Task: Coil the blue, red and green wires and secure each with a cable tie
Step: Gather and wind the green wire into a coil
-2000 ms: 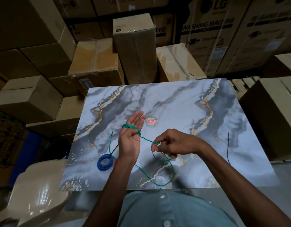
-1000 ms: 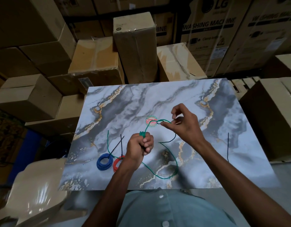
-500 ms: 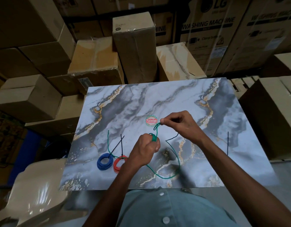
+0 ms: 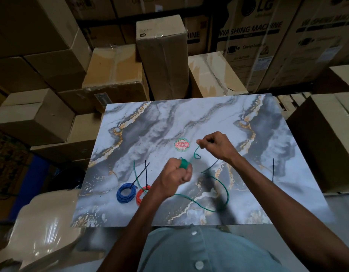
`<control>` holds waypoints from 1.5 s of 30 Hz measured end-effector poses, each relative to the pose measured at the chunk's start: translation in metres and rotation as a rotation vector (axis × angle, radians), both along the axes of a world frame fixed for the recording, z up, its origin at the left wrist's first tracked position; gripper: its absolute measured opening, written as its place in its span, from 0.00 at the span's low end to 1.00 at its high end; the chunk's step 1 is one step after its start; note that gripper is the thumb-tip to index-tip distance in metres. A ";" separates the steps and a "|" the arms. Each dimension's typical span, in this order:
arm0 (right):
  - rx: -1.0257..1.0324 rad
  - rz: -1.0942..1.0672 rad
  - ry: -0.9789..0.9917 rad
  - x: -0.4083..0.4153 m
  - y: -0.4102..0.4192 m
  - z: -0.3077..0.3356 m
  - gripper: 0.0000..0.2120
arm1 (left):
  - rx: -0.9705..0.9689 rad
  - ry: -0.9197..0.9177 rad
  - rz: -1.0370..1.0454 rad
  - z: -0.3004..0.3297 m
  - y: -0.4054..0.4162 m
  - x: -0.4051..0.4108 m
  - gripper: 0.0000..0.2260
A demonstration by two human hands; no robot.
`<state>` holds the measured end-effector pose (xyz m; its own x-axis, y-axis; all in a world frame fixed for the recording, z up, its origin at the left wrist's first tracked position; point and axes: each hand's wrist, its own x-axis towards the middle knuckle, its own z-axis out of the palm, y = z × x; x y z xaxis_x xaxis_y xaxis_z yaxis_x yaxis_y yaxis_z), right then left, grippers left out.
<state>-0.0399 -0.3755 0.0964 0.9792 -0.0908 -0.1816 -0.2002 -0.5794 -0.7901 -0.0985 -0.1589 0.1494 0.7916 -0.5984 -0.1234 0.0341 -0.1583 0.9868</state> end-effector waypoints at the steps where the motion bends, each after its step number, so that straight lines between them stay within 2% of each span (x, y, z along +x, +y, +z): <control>1: -0.013 0.000 0.031 -0.001 -0.005 -0.005 0.17 | -0.090 0.077 0.072 0.000 0.003 0.004 0.09; 5: -0.023 -0.004 0.156 -0.006 -0.024 -0.020 0.22 | -0.272 0.229 0.230 -0.005 0.014 0.013 0.08; 10: -0.031 -0.109 0.106 0.001 -0.045 -0.019 0.24 | -0.416 0.401 0.309 -0.012 0.016 0.010 0.08; 12: -0.131 -0.099 0.065 0.004 -0.048 -0.019 0.27 | -0.433 0.469 0.308 -0.014 0.013 0.007 0.08; 14: -0.377 -0.011 0.096 0.005 -0.043 -0.021 0.28 | -0.441 0.525 0.294 -0.016 0.010 0.005 0.07; 16: -0.461 0.096 0.047 0.002 -0.029 -0.017 0.23 | -0.456 0.562 0.283 -0.016 0.008 0.004 0.07; 17: -0.404 0.157 -0.028 -0.001 -0.022 -0.013 0.20 | -0.466 0.577 0.281 -0.016 0.007 0.004 0.08; 19: -0.156 0.254 -0.164 -0.009 -0.003 0.007 0.19 | -0.484 0.592 0.278 -0.014 0.006 0.004 0.08; 22: 0.290 0.243 -0.118 -0.022 0.029 0.040 0.17 | -0.481 0.603 0.292 -0.012 0.004 0.006 0.08; 24: 0.438 0.268 -0.038 -0.030 0.044 0.055 0.20 | -0.460 0.608 0.318 -0.011 0.004 0.007 0.08; 27: 0.418 0.309 -0.006 -0.039 0.050 0.063 0.21 | -0.388 0.547 0.347 -0.009 0.007 0.010 0.09; 30: 0.373 0.317 -0.050 -0.038 0.045 0.066 0.11 | -0.327 0.502 0.364 -0.005 0.011 0.012 0.06; 35: 0.724 0.352 0.209 -0.033 0.037 0.079 0.08 | -0.276 0.437 0.278 0.006 0.014 0.013 0.06; 41: 0.582 0.370 -0.034 -0.023 0.039 0.090 0.16 | -0.321 0.551 -0.099 0.017 0.007 0.001 0.09; 45: 0.607 0.285 -0.062 -0.023 0.045 0.079 0.13 | -0.515 0.645 -0.087 0.024 0.005 0.002 0.11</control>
<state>-0.0627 -0.3309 0.1756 0.9599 0.2733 -0.0619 -0.0493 -0.0528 -0.9974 -0.0966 -0.1536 0.1738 0.6073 -0.7600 -0.2312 0.6269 0.2797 0.7272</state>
